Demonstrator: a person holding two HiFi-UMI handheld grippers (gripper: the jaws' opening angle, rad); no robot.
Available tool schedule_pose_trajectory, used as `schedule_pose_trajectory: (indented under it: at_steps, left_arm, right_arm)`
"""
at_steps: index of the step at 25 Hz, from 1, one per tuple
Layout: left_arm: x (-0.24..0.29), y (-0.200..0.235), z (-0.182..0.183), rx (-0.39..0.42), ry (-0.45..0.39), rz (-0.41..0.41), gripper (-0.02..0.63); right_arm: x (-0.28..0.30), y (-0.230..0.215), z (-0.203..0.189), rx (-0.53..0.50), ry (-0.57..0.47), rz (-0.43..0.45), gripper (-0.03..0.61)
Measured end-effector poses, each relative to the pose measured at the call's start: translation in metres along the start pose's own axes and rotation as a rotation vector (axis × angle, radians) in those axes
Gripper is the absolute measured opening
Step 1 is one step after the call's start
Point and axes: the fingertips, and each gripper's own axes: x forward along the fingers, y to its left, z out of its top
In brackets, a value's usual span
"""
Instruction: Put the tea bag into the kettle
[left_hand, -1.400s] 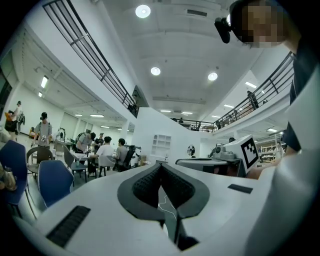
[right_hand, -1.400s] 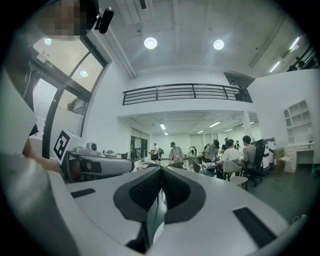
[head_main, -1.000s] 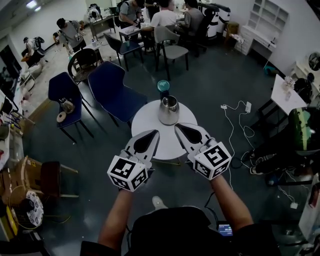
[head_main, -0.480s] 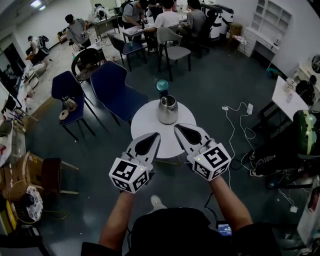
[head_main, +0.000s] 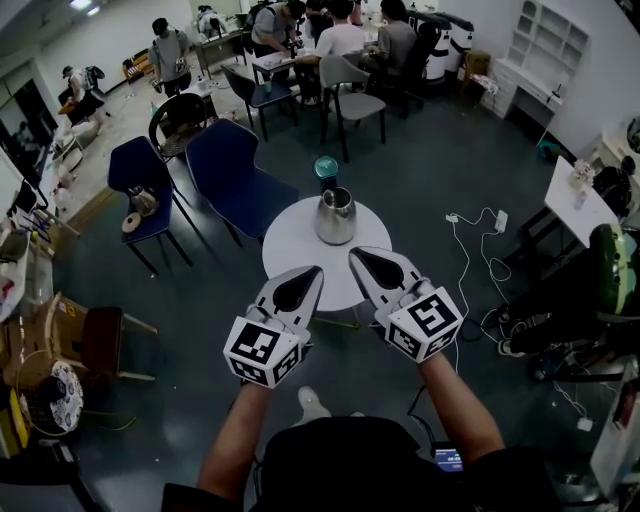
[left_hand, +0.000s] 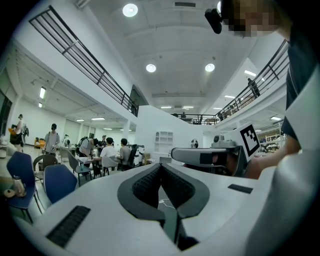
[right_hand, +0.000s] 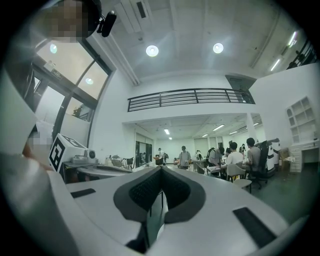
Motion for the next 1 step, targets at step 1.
schedule_pose_trajectory:
  at_steps: [1]
  left_arm:
    - [-0.0009,-0.0036,-0.0017,0.010,0.003,0.001,0.015]
  right_arm:
    - [-0.0029,0.0012,-0.0011,0.001,-0.001,-0.001,0.018]
